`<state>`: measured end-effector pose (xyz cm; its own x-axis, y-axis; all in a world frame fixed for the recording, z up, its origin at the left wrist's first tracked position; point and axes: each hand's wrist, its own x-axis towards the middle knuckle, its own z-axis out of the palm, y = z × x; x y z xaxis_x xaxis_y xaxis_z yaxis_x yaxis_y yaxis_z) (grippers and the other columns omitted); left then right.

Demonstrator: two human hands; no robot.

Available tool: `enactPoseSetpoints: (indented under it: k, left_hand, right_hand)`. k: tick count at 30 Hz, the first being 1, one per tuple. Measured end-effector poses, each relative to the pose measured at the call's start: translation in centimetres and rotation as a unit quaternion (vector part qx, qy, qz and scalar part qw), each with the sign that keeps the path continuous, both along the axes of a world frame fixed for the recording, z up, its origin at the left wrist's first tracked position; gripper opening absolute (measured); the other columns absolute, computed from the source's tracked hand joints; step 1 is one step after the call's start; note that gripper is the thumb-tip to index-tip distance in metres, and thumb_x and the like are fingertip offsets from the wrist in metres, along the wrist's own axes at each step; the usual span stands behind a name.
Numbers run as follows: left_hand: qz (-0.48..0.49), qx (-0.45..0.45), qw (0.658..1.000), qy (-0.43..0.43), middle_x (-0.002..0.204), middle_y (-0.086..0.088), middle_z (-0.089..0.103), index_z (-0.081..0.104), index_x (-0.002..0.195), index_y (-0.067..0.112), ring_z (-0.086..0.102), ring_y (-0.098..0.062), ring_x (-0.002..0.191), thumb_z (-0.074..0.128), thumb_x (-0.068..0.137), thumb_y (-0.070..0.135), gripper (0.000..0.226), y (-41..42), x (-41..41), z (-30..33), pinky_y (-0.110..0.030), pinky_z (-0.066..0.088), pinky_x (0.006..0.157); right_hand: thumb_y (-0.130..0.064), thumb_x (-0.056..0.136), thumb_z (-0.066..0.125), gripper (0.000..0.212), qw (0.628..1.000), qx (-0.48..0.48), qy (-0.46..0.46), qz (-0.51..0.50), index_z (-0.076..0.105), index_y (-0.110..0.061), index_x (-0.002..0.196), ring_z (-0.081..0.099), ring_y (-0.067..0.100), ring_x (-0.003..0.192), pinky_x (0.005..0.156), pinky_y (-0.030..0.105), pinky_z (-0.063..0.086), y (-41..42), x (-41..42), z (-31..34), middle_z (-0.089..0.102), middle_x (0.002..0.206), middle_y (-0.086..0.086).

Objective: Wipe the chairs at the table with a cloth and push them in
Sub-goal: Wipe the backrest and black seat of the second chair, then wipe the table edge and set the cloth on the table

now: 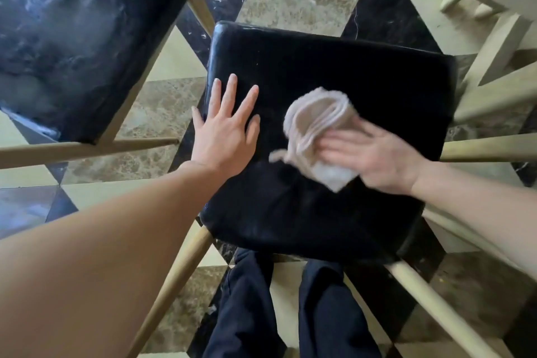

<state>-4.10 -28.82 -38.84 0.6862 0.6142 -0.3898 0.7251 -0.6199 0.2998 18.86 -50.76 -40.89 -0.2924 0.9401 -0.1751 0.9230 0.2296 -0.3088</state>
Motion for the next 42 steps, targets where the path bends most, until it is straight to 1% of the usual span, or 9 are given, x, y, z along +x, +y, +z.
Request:
enactPoseSetpoints:
  k: [6, 12, 23, 25, 27, 30, 35, 38, 42]
  left_hand:
    - [-0.004, 0.019, 1.000, 0.005, 0.168, 0.002, -0.006, 0.009, 0.156, 0.042, -0.013, -0.023, 0.153, 0.023, 0.102, 0.047, 0.056, -0.6, -0.5, -1.4, -0.068, 0.012, 0.116]
    - [0.004, 0.056, 0.998, 0.029, 0.167, 0.002, -0.016, -0.005, 0.155, 0.043, -0.022, -0.020, 0.151, 0.018, 0.100, 0.045, 0.060, -1.5, -0.7, -3.2, -0.063, 0.003, 0.118]
    - [-0.052, -0.016, 0.994, 0.097, 0.163, 0.003, -0.028, -0.017, 0.152, 0.045, -0.031, -0.020, 0.147, 0.017, 0.100, 0.050, 0.063, 0.2, -1.0, -1.7, -0.061, 0.000, 0.118]
    - [-0.067, -0.036, 0.988, 0.136, 0.165, -0.001, -0.024, -0.011, 0.155, 0.040, -0.026, -0.025, 0.149, 0.035, 0.097, 0.039, 0.074, 0.7, -0.3, 0.4, -0.061, 0.006, 0.119]
    - [-0.067, -0.072, 0.986, 0.132, 0.168, -0.004, -0.011, 0.000, 0.157, 0.034, -0.015, -0.026, 0.152, 0.050, 0.087, 0.022, 0.087, 0.7, 0.6, 3.2, -0.057, 0.010, 0.120]
    - [-0.152, -0.154, 0.974, 0.067, 0.167, 0.003, 0.010, 0.011, 0.157, 0.034, -0.001, -0.020, 0.153, 0.059, 0.077, 0.009, 0.097, -0.1, 1.2, 8.1, -0.054, 0.018, 0.120]
    - [-0.205, -0.202, 0.957, 0.021, 0.136, 0.006, 0.054, 0.020, 0.150, 0.038, 0.047, -0.017, 0.128, 0.081, 0.069, 0.030, 0.102, -0.4, 1.1, 18.3, -0.039, 0.048, 0.099]
    - [-0.143, -0.187, 0.972, -0.017, 0.103, 0.003, 0.065, 0.038, 0.134, 0.031, 0.061, -0.017, 0.087, 0.077, 0.079, 0.034, 0.067, 0.5, 1.8, 23.7, -0.034, 0.053, 0.074]
    - [-0.120, -0.149, 0.976, -0.102, 0.077, 0.008, 0.062, 0.060, 0.093, 0.023, 0.060, -0.018, 0.070, 0.066, 0.091, 0.036, 0.015, 2.7, 2.2, 30.5, -0.029, 0.046, 0.058]
  right_hand:
    - [-0.002, 0.091, 0.047, 0.061, 0.944, 0.034, -0.012, -0.327, 0.044, -0.014, 0.151, 0.028, 0.022, 0.151, 0.123, 0.055, 0.014, 5.1, -0.3, 0.2, 0.042, 0.158, 0.003]
    - [0.002, 0.089, 0.045, 0.069, 0.867, 0.030, 0.019, -0.497, 0.037, -0.017, 0.154, 0.017, 0.018, 0.154, 0.125, 0.053, 0.005, 8.9, -5.0, 0.1, 0.031, 0.163, -0.002]
    - [-0.012, 0.096, 0.041, 0.064, 0.973, -0.103, 0.028, -0.207, 0.027, -0.019, 0.158, 0.014, 0.016, 0.155, 0.126, 0.046, 0.006, 1.3, -13.8, 2.3, 0.023, 0.166, -0.003]
    - [-0.010, 0.095, 0.047, 0.067, 0.962, -0.144, 0.072, -0.219, 0.028, -0.022, 0.158, 0.016, 0.013, 0.154, 0.126, 0.040, 0.005, 0.5, -14.4, 3.7, 0.024, 0.166, -0.007]
    - [-0.007, 0.093, 0.049, 0.065, 0.920, -0.203, 0.159, -0.294, 0.039, -0.028, 0.153, 0.035, 0.021, 0.146, 0.120, 0.039, 0.026, 1.0, -14.5, 5.7, 0.040, 0.158, -0.003]
    - [-0.016, 0.095, 0.041, 0.052, 0.827, -0.274, 0.268, -0.411, 0.044, -0.048, 0.137, 0.060, 0.025, 0.105, 0.083, 0.037, 0.054, 3.3, -12.9, 9.8, 0.057, 0.128, 0.000]
    - [-0.026, 0.087, 0.039, 0.024, 0.796, -0.281, 0.320, -0.430, 0.048, -0.031, 0.109, 0.066, 0.022, 0.089, 0.079, 0.046, 0.057, 7.2, -9.7, 21.0, 0.068, 0.102, 0.001]
    - [-0.024, 0.091, 0.042, 0.012, 0.809, -0.254, 0.308, -0.430, 0.048, -0.029, 0.100, 0.064, 0.019, 0.080, 0.066, 0.039, 0.055, 8.7, -8.5, 27.0, 0.067, 0.093, 0.001]
    - [-0.033, 0.081, 0.068, 0.015, 0.826, -0.204, 0.291, -0.438, 0.054, -0.030, 0.083, 0.053, 0.009, 0.062, 0.053, 0.024, 0.042, 9.4, -7.4, 34.5, 0.061, 0.075, -0.010]
